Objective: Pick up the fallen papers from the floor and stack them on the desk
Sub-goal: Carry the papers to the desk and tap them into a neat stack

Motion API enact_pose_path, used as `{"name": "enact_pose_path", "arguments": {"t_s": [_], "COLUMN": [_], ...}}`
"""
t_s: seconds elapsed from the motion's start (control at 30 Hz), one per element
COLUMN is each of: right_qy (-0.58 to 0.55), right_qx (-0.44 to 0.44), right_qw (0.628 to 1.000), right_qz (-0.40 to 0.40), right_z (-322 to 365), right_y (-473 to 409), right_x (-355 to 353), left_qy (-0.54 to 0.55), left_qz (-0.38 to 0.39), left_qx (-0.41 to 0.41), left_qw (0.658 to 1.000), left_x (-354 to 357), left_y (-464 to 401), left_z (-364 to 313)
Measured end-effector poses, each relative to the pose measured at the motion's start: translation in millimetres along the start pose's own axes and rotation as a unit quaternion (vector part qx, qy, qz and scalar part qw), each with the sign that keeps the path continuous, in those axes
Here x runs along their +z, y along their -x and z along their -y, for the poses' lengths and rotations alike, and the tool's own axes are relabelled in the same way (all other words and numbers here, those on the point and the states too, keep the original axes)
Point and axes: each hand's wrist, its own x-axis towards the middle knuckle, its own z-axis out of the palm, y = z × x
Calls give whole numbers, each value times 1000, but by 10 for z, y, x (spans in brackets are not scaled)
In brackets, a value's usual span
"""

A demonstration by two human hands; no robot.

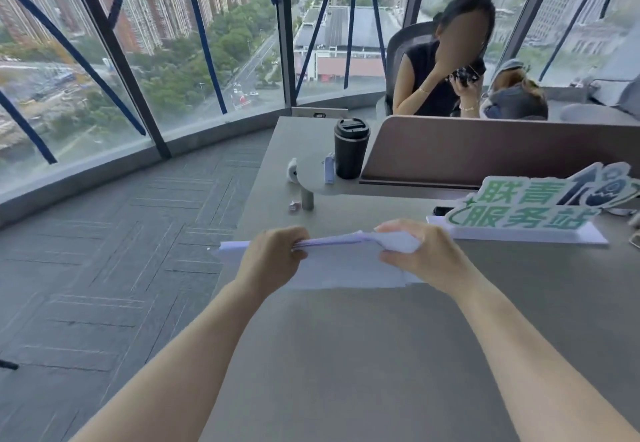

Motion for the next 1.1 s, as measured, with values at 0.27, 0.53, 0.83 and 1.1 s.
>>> {"name": "enact_pose_path", "arguments": {"t_s": [0.27,0.53,0.83,1.1], "right_qy": [-242,-264,-277,-277], "right_qx": [145,112,113,135], "right_qw": [951,942,950,950], "right_qz": [-124,-173,-89,-55], "right_z": [-486,-763,-1061,-1287], "right_y": [173,275,239,-37], "right_x": [567,414,450,863], "left_qy": [-148,314,428,415], "left_qz": [12,56,3,37], "left_qx": [115,-214,-282,-292], "left_qw": [982,923,859,861], "left_x": [69,-43,617,970], "left_y": [-36,162,392,450], "left_z": [24,900,842,946]}}
